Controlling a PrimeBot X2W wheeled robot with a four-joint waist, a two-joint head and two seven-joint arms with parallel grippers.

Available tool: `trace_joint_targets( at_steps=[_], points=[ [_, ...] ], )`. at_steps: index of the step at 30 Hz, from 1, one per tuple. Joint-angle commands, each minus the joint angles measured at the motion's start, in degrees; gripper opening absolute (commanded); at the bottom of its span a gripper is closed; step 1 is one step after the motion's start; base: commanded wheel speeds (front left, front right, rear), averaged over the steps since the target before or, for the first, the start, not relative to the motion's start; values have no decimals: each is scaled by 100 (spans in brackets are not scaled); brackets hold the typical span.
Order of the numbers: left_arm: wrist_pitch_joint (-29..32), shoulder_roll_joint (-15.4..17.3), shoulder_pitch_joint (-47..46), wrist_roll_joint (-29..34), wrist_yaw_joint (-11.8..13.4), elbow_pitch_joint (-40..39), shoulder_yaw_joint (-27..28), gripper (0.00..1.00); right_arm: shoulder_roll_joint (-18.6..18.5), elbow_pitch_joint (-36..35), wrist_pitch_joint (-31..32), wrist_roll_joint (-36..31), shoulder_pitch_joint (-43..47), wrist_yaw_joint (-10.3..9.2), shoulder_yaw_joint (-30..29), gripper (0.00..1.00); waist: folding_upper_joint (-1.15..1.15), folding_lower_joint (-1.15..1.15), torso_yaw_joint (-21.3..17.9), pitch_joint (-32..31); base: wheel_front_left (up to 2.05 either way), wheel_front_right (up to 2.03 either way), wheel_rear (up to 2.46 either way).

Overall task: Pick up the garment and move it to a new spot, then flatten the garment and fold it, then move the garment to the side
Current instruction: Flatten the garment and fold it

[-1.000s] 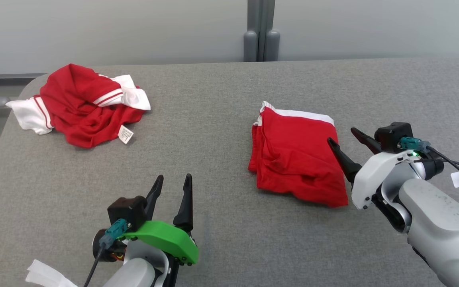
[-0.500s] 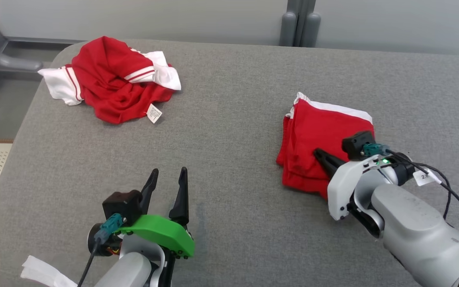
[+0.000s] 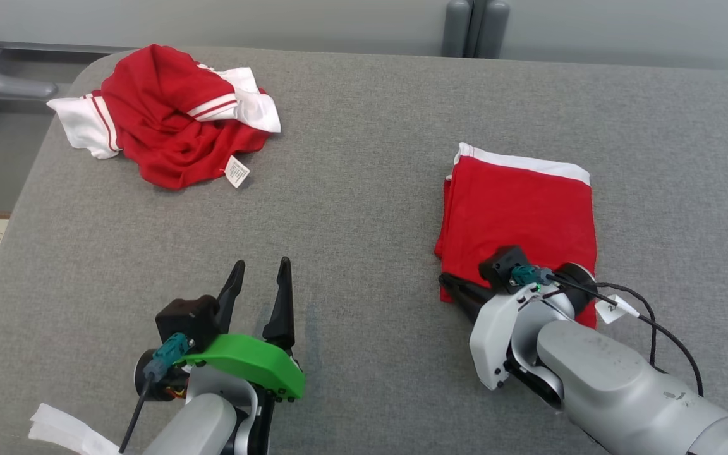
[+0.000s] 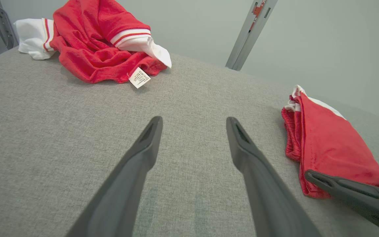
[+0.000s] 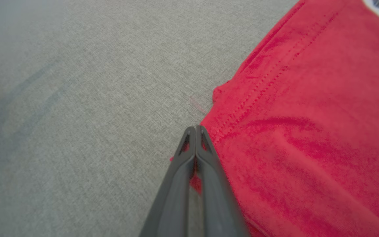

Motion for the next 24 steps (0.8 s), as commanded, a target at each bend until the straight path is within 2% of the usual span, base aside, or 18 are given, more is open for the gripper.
trace_joint_targets(
  at_steps=[1,2,3,4,5,8,10,17,19,24],
  points=[
    [-26,-5,-76,71,-25,34,36,100,37,12,-101,8,-76,-9,78,23,0,0,-75,-30,0,0,0],
    [-27,-10,-64,71,-35,39,53,100,43,2,-160,24,-107,-9,106,33,0,0,-110,-51,0,0,0],
    [-27,-9,-47,82,-48,49,72,100,46,-15,-234,39,-137,-9,117,62,0,0,-150,-83,0,0,0],
    [-28,-3,-37,95,-50,55,94,100,49,-34,-287,45,-155,-9,102,97,0,0,-192,-114,0,0,0],
    [-30,3,-27,115,-58,57,118,100,50,-59,-338,48,-163,-9,77,100,0,0,-236,-154,0,0,0],
    [-28,6,7,146,-107,67,177,100,26,-142,-423,22,-205,-9,-167,100,0,0,-369,-290,0,0,0],
    [-26,7,4,212,-125,70,222,100,-17,-272,-440,-89,-229,-9,-535,100,0,0,-470,-392,0,0,0],
    [-20,-134,-96,619,-217,54,484,100,-72,-911,-437,-1110,500,-9,-2729,100,0,0,-779,-717,0,0,0],
    [-20,-233,-15,784,-250,77,613,100,52,-1065,-438,-1488,824,-9,-3379,100,0,0,-859,-791,0,0,0],
    [-20,-406,233,1121,-350,168,901,100,367,-1551,-440,-2326,1570,-8,-4435,100,0,0,-984,-885,0,0,0]
  ],
)
